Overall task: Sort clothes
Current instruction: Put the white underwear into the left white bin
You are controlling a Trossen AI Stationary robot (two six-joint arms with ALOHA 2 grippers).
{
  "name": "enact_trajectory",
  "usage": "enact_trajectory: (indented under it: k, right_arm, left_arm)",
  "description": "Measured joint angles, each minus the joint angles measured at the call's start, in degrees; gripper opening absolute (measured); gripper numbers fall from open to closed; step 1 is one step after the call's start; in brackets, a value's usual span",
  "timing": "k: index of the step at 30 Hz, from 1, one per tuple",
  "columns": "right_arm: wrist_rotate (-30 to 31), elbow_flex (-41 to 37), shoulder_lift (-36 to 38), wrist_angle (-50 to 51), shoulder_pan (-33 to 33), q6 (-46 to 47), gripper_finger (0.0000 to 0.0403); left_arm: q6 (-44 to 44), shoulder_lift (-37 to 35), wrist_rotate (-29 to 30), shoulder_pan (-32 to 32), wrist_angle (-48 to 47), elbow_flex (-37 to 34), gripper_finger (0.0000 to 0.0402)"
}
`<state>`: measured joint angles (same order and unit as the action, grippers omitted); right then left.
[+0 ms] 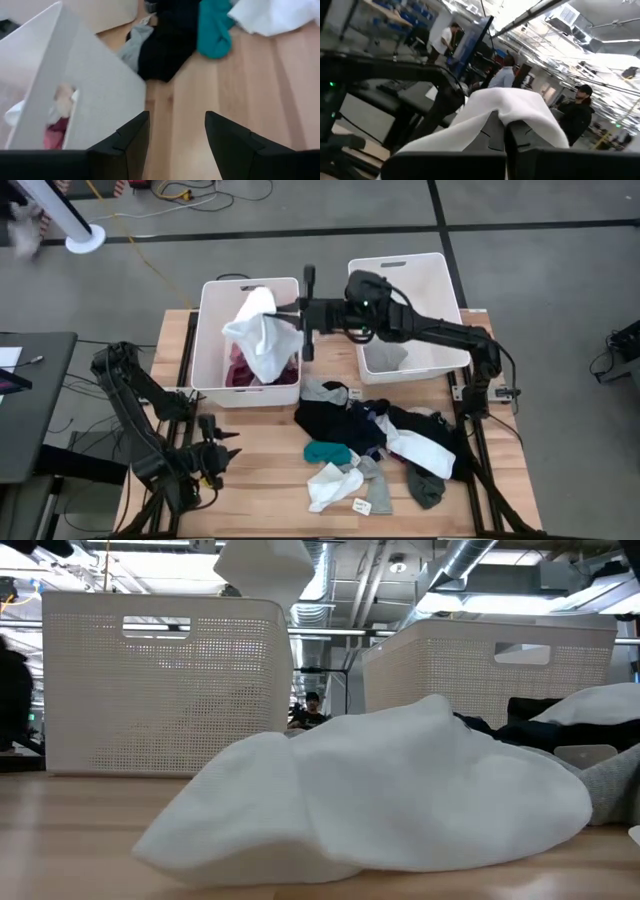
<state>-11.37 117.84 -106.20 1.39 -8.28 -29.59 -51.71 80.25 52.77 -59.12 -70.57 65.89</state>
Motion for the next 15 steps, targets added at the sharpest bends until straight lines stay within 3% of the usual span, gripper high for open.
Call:
enact_trajectory:
  k: [7,15]
  right_arm:
    - [-8.7,0.0,-3.2,-2.4,-2.6,5.0,0.0]
    - [-14.3,0.0,-7.6,-4.5,-4.8,8.5,0.0]
  left_arm:
    - [11.2,0.0,-0.3,2.3,11.0,-2.5,0.0185]
    - [15.7,0.0,-2.7,5.4,18.7,-6.9,0.0185]
